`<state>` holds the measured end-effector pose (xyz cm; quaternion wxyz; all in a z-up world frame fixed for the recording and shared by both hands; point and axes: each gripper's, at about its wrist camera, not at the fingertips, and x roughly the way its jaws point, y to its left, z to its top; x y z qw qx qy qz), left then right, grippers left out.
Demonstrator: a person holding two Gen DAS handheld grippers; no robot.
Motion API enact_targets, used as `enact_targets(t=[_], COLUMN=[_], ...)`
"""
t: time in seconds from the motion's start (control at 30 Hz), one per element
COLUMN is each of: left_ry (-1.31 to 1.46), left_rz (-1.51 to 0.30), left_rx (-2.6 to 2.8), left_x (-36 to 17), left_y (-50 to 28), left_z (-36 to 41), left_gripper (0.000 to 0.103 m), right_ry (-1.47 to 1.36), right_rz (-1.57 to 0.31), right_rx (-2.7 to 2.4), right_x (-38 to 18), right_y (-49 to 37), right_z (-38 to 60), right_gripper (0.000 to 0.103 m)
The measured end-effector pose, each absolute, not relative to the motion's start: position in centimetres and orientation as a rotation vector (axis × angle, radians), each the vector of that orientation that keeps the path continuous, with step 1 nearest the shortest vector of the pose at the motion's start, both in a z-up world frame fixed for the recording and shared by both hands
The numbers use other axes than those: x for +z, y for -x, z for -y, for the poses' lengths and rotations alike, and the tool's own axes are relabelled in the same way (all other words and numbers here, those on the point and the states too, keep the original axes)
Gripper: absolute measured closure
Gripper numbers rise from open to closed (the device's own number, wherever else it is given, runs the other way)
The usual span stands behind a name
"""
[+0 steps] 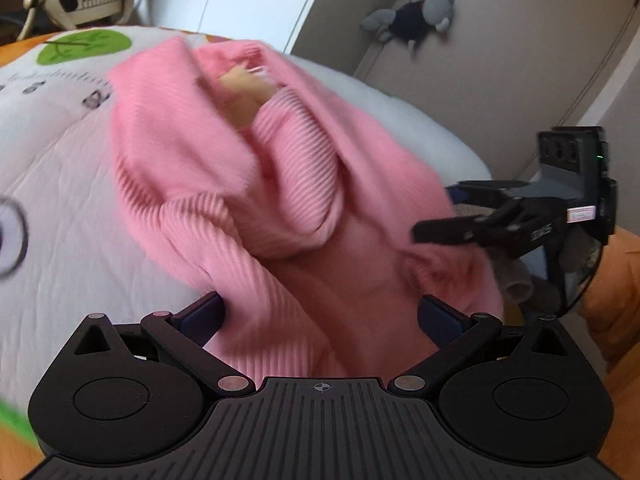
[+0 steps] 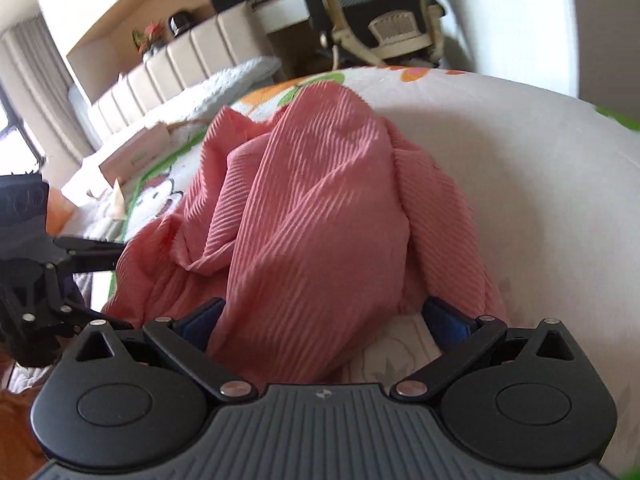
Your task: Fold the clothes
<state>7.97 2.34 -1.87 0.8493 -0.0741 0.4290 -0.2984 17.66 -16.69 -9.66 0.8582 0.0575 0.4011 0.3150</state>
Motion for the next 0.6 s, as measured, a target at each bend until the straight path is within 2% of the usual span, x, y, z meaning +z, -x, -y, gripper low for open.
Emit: enact_targets(t=[0.13, 0.27, 0.43, 0.53, 0.57, 0.6], left_ry=[0.144, 0.136, 0.014, -0.035, -0.051, -0.066], left_rz=[-0.886, -0.873, -0.696, -0.648, -0.646, -0.644], left_rx=[-0.591, -0.498, -0.422, -0.462, -0.471, -0.48], left_x=[-2.1, -0.6, 2.9, 3.8, 3.7, 3.6], left_y=[-6.9, -6.5, -5.2, -5.0, -4.9, -4.9], left_z=[-2.4, -2.8, -2.8, -1.5, -1.1, -0.6], left_gripper=[0.0, 0.0, 0.0, 0.0, 0.0, 0.0], right_ry=[-0.164, -0.092, 0.009, -0.027, -0.036, -0.04], right_rz=[-0.799, -0.804, -0.548, -0.582, -0.604, -0.633], right_rx=[0.588, 0.589, 0.517, 0.482, 0.474, 0.467], right_x=[-9.9, -8.7, -4.7, -4.9, -5.7, -6.7], right_y=[-16.5, -17.0, -18.5, -23.1, -24.5, -25.9], right_z=[16.6, 14.6, 15.5, 15.5, 15.5, 15.3], right_gripper=[0.0, 0.0, 0.001, 0.01, 0.016, 0.03])
